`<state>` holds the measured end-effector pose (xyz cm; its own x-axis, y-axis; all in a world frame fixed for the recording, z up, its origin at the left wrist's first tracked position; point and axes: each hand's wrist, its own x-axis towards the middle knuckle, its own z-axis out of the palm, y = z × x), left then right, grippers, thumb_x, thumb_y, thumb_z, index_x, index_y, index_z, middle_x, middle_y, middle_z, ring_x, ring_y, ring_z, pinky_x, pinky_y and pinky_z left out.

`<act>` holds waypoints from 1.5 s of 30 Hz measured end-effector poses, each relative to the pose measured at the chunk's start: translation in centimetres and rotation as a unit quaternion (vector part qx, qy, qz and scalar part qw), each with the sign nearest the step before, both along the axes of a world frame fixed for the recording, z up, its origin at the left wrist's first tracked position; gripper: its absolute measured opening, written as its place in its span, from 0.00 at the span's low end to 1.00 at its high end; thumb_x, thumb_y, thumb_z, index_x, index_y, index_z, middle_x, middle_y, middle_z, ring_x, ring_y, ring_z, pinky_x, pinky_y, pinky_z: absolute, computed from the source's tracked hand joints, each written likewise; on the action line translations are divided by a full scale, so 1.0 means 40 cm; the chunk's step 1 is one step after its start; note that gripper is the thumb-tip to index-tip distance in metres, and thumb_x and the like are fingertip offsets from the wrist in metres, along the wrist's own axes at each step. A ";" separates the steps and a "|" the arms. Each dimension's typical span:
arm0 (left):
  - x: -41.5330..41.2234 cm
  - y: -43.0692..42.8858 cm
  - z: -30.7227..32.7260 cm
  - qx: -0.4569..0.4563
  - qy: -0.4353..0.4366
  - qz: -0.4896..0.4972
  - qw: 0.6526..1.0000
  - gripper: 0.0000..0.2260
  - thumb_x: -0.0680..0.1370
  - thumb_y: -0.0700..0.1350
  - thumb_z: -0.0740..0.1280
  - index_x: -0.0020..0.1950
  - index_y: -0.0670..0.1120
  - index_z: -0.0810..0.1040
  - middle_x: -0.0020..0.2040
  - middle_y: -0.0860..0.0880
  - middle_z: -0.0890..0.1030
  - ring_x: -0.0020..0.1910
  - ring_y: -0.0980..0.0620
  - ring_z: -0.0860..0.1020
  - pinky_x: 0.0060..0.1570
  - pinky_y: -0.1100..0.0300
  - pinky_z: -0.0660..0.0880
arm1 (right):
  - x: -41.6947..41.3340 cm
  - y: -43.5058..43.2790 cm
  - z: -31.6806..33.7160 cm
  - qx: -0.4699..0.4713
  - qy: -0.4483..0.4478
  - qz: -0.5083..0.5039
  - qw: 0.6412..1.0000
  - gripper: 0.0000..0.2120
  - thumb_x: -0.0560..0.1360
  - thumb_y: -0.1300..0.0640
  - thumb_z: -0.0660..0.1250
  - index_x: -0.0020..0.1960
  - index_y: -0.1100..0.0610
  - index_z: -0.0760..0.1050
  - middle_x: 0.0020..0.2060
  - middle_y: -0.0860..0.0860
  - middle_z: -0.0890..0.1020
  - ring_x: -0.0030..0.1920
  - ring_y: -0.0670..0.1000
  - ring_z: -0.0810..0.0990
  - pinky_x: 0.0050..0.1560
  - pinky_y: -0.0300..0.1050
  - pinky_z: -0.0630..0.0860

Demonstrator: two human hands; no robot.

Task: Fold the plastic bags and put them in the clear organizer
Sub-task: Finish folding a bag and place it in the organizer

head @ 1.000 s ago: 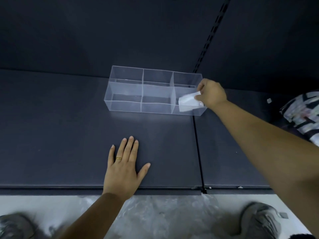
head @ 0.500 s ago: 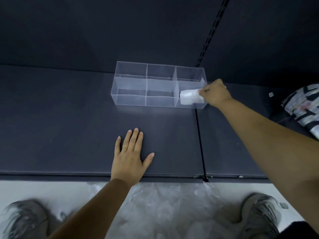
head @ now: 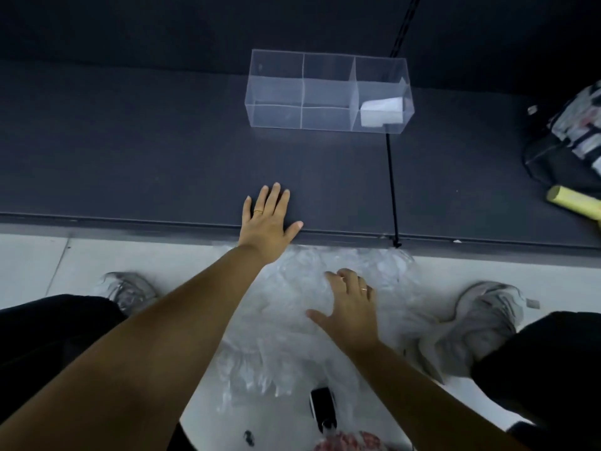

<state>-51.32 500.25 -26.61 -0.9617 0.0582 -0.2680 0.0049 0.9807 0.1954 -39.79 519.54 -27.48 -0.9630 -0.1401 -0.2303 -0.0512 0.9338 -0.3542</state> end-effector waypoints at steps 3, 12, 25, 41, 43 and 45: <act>0.040 0.003 0.052 0.052 -0.042 0.029 0.997 0.29 0.81 0.61 0.50 0.79 0.49 0.51 0.79 0.51 0.45 0.77 0.51 0.41 0.74 0.49 0.38 | -0.038 0.017 0.026 0.031 0.030 0.039 0.998 0.07 0.75 0.57 0.65 0.48 0.57 0.80 0.51 0.53 0.77 0.54 0.58 0.75 0.53 0.49 0.66; 0.097 0.107 0.274 0.519 -0.210 0.090 0.824 0.14 0.71 0.58 0.72 0.52 0.52 0.82 0.52 0.56 0.83 0.52 0.60 0.80 0.53 0.65 0.73 | -0.251 0.096 0.355 -0.497 -0.107 -0.203 0.837 0.12 0.75 0.51 0.69 0.40 0.60 0.78 0.36 0.57 0.80 0.37 0.54 0.77 0.42 0.48 0.74; 0.063 0.111 0.353 0.623 -0.125 0.445 0.631 0.19 0.77 0.52 0.68 0.61 0.40 0.78 0.57 0.38 0.81 0.56 0.39 0.80 0.59 0.43 0.76 | -0.122 -0.011 0.427 -0.352 0.075 -0.061 0.931 0.28 0.64 0.36 0.70 0.59 0.46 0.72 0.55 0.42 0.71 0.54 0.41 0.73 0.55 0.33 0.69; 0.098 0.042 0.307 0.462 0.106 0.390 0.790 0.29 0.76 0.64 0.61 0.67 0.45 0.72 0.66 0.46 0.73 0.63 0.48 0.73 0.62 0.54 0.71 | -0.179 0.118 0.414 -0.491 -0.003 -0.163 0.856 0.14 0.75 0.46 0.69 0.35 0.54 0.80 0.20 0.44 0.62 0.21 0.44 0.59 0.23 0.32 0.59; 0.109 0.054 0.348 0.546 0.007 0.211 0.811 0.32 0.71 0.70 0.62 0.72 0.57 0.66 0.70 0.60 0.68 0.66 0.61 0.68 0.59 0.66 0.67 | -0.177 0.123 0.415 -0.494 -0.023 -0.135 0.859 0.16 0.73 0.42 0.69 0.37 0.54 0.80 0.24 0.51 0.67 0.25 0.49 0.64 0.29 0.37 0.66; 0.112 0.063 0.364 0.528 -0.108 0.099 0.836 0.29 0.67 0.65 0.71 0.66 0.58 0.73 0.63 0.63 0.76 0.60 0.66 0.73 0.53 0.67 0.68 | -0.177 0.123 0.420 -0.517 -0.053 -0.134 0.844 0.17 0.70 0.40 0.71 0.38 0.55 0.81 0.33 0.60 0.75 0.34 0.55 0.72 0.39 0.47 0.72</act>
